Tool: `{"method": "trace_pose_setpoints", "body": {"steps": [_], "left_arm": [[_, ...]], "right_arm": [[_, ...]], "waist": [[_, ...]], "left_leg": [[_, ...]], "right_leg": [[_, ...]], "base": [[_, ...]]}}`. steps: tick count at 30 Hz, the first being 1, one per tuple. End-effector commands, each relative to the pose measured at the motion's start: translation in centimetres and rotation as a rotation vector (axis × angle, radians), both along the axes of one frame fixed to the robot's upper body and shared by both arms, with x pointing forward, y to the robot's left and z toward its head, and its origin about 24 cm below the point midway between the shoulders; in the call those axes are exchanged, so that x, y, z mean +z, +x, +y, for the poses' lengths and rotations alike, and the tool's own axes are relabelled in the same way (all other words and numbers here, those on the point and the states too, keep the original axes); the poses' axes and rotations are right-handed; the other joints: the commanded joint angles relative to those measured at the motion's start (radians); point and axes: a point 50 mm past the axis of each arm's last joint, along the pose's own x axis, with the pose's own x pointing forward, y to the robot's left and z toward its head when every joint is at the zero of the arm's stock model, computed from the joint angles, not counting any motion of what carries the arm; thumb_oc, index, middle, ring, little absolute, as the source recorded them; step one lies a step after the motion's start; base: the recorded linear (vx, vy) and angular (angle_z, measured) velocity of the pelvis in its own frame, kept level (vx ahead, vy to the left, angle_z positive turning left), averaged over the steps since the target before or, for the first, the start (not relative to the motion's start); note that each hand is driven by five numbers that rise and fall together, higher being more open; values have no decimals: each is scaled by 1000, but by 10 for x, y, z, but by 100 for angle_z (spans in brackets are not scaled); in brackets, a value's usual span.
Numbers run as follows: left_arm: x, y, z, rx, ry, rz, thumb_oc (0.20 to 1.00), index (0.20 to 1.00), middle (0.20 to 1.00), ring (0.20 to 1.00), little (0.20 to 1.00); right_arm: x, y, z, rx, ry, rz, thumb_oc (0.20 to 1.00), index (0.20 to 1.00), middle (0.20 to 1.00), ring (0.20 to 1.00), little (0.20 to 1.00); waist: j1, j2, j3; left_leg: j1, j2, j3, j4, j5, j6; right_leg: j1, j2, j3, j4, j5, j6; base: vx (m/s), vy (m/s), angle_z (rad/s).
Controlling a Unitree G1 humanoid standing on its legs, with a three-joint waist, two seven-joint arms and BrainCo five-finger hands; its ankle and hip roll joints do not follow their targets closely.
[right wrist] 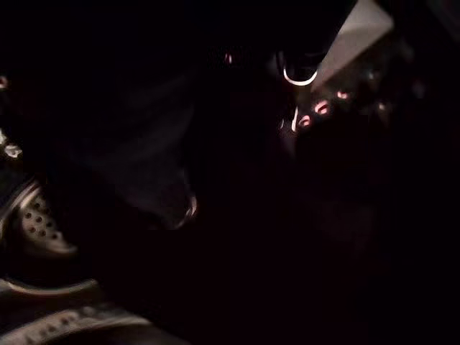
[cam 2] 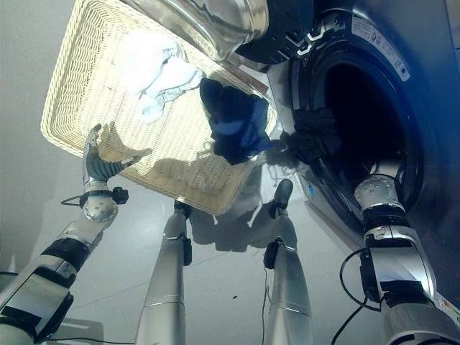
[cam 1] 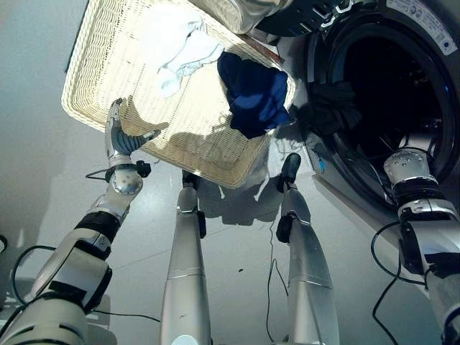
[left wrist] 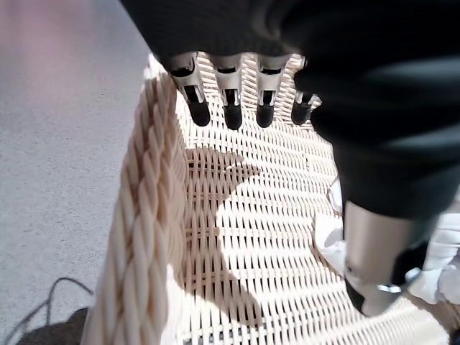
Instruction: Put the clothes into the washing machine.
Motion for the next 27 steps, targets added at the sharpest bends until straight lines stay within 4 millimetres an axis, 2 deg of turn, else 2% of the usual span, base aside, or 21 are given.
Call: {"method": "trace_pose_setpoints", "body": {"steps": [1,2,5,6,7,8,10,18,27], "left_arm": [[-10,-12,28,93,-61,17,1000,1000,1000,1000,1000],[-10,-10,24,80,-54,16,1000,1000,1000,1000,1000],[-11,-9,20,71,-52,17,1000,1000,1000,1000,1000],[-10,-7,15,56,-45,17,1000,1000,1000,1000,1000],[-7,-6,14,51,-44,9,1000,1000,1000,1000,1000],[-1,-2,6,28,-32,-15,1000,1000,1000,1000,1000],[6,0,1,18,-27,-50,1000,1000,1000,1000,1000],[23,8,-18,21,7,-138,1000,1000,1000,1000,1000],[25,14,-31,32,-19,-169,1000,1000,1000,1000,1000]], "right_arm": [[92,-88,-86,-394,-309,-63,1000,1000,1000,1000,1000],[92,-84,-80,-438,-392,79,1000,1000,1000,1000,1000],[93,-71,-65,-464,-446,217,1000,1000,1000,1000,1000],[92,-64,-61,-492,-572,402,1000,1000,1000,1000,1000],[96,-60,-57,-495,-609,455,1000,1000,1000,1000,1000],[101,-48,-48,-494,-732,619,1000,1000,1000,1000,1000],[108,-38,-40,-467,-810,705,1000,1000,1000,1000,1000],[95,-6,-8,-374,-1019,846,1000,1000,1000,1000,1000],[54,17,23,-305,-1268,954,1000,1000,1000,1000,1000]], "waist": [[-29,-41,-22],[-26,-38,-22],[-23,-38,-22],[-17,-37,-22],[-19,-36,-22],[-11,-33,-22],[-9,-27,-22],[3,-6,-22],[0,26,-22]], "left_leg": [[64,-81,-57,-98,27,85],[61,-86,-58,-97,26,88],[57,-88,-60,-88,21,91],[63,-89,-60,-86,15,93],[53,-93,-62,-87,23,94],[49,-97,-63,-90,25,98],[42,-100,-64,-92,27,100],[23,-115,-64,-97,30,106],[6,-127,-51,-97,31,112]], "right_leg": [[33,28,-13,51,-18,99],[32,27,-13,47,-16,99],[31,26,-16,46,-17,99],[37,28,-14,47,-21,99],[28,26,-15,45,-14,99],[25,25,-18,40,-11,98],[18,22,-21,38,-9,97],[-6,16,-29,44,-11,95],[-38,9,-18,57,-10,92]], "base": [[22,-40,2],[1,-34,3],[7,-31,1],[-5,-39,-1],[-15,-39,-1],[0,0,0],[0,0,0],[-3,-9,4],[-1,-1,2]]}}
